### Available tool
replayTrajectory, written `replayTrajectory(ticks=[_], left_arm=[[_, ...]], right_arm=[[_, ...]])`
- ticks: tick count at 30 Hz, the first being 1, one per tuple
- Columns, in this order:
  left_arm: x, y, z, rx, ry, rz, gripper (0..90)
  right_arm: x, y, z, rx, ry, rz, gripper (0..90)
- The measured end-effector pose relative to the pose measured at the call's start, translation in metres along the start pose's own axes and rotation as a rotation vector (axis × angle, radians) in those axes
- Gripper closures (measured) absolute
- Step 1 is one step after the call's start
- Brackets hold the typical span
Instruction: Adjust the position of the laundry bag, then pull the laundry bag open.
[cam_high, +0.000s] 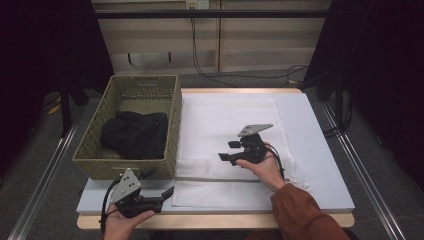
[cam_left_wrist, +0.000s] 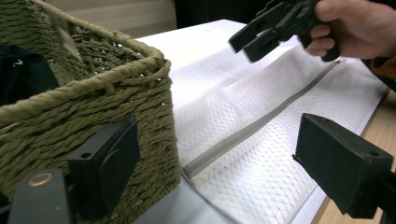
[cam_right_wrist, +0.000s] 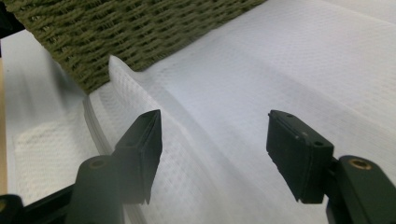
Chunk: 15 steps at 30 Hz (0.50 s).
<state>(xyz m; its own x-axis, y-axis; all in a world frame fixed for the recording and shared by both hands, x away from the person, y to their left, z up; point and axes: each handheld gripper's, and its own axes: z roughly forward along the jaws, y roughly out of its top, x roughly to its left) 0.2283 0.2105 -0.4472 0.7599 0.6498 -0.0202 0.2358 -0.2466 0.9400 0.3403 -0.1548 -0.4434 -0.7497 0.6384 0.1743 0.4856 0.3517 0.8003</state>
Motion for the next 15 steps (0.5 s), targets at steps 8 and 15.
replayTrajectory(ticks=[8, 15], left_arm=[[-0.004, 0.002, 0.005, 0.010, -0.006, 0.015, 15.3], [-0.002, 0.001, 0.006, 0.009, -0.005, 0.013, 16.8]], right_arm=[[-0.016, -0.025, -0.045, -0.044, -0.051, 0.029, 34.3], [-0.022, -0.041, -0.081, -0.036, -0.079, 0.063, 40.0]])
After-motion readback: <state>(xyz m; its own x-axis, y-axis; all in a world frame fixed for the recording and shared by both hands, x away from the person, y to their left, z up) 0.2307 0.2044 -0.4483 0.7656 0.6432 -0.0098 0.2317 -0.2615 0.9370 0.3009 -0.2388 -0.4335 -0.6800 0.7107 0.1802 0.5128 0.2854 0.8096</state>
